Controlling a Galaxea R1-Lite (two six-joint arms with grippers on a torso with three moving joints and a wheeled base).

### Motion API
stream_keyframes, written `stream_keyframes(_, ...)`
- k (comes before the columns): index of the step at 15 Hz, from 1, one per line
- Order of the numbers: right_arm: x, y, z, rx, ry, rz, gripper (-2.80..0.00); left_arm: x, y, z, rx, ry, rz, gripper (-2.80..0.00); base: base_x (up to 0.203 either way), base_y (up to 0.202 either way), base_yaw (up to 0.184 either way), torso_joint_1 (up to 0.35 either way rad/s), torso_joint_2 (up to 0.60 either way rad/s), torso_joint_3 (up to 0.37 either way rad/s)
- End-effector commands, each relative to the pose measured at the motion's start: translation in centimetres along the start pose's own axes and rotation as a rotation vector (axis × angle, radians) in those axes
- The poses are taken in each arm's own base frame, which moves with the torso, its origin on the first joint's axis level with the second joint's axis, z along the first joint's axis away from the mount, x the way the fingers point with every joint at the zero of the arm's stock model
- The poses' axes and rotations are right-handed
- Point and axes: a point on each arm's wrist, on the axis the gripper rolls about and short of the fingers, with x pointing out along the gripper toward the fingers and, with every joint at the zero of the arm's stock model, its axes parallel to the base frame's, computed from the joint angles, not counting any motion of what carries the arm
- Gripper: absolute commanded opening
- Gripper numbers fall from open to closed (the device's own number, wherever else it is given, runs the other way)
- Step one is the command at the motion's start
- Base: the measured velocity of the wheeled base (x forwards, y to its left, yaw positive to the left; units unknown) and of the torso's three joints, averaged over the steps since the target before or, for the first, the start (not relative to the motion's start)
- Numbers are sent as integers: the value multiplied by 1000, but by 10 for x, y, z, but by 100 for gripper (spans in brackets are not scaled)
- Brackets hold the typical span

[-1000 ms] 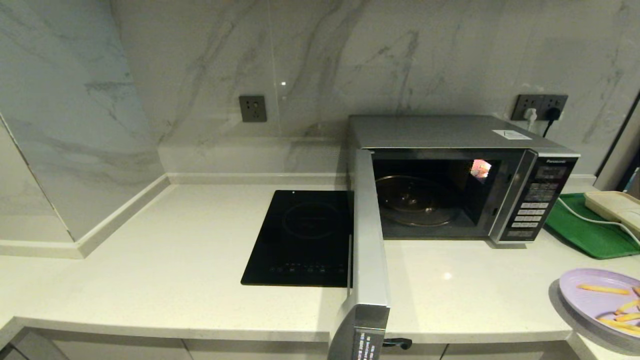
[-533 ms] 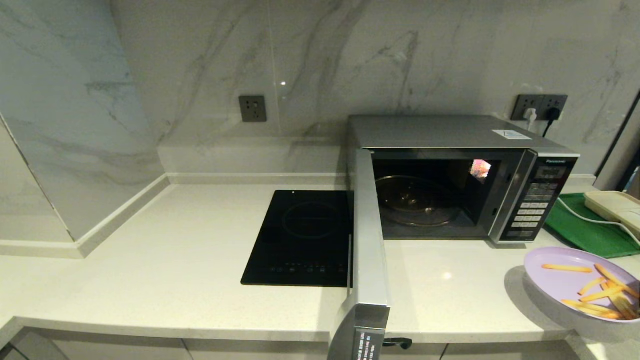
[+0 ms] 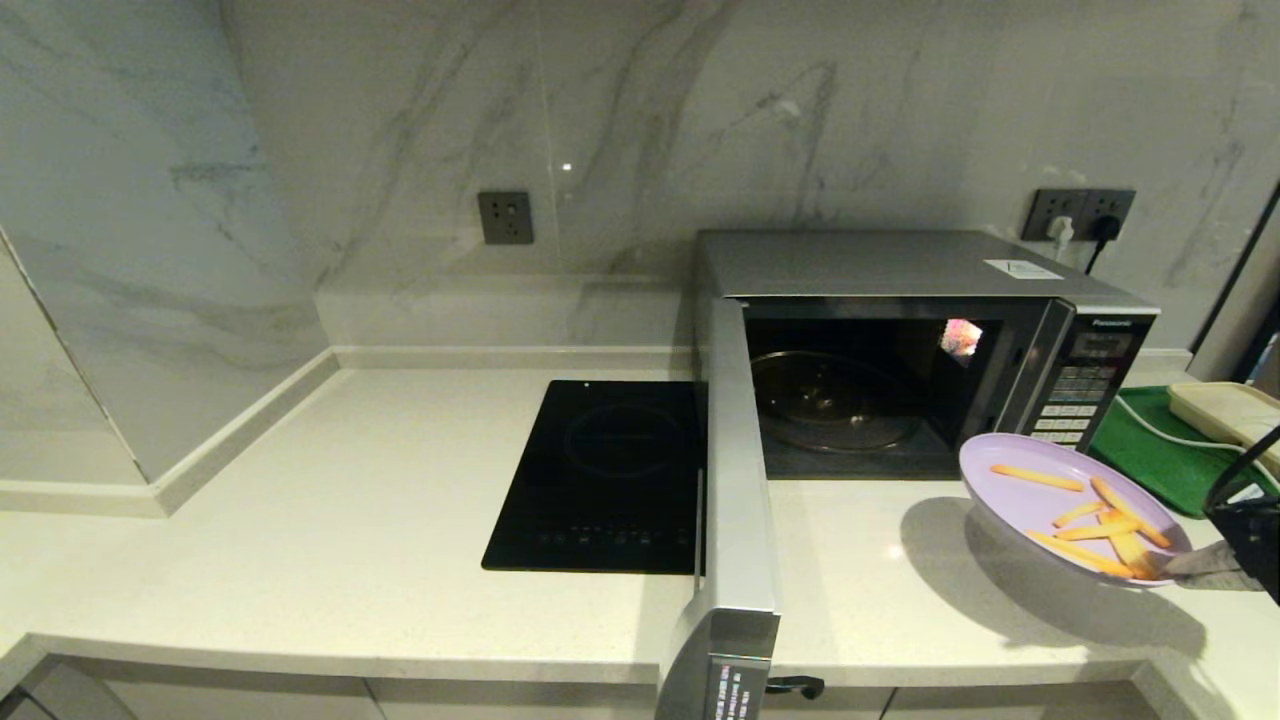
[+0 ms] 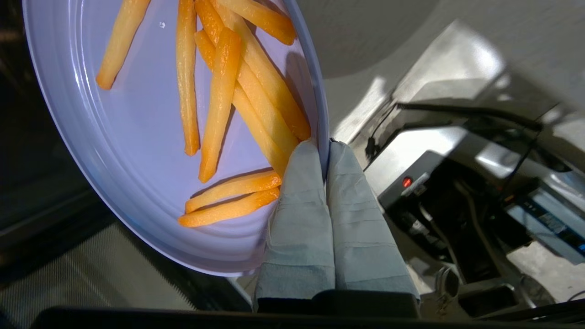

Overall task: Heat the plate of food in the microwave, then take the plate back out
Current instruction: Put the plate in the microwave oven

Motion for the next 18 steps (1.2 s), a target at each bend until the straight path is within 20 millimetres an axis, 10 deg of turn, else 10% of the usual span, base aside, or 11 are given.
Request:
stream_keyframes(1, 6, 19, -19, -37, 43, 16, -280, 0, 0, 0, 0, -2, 1, -280, 0, 0, 0, 0, 0, 0)
stream_keyframes(18, 80, 133, -76, -85, 1, 0, -280, 0, 0, 0, 0, 0, 1, -280, 0, 0, 0, 0, 0, 0)
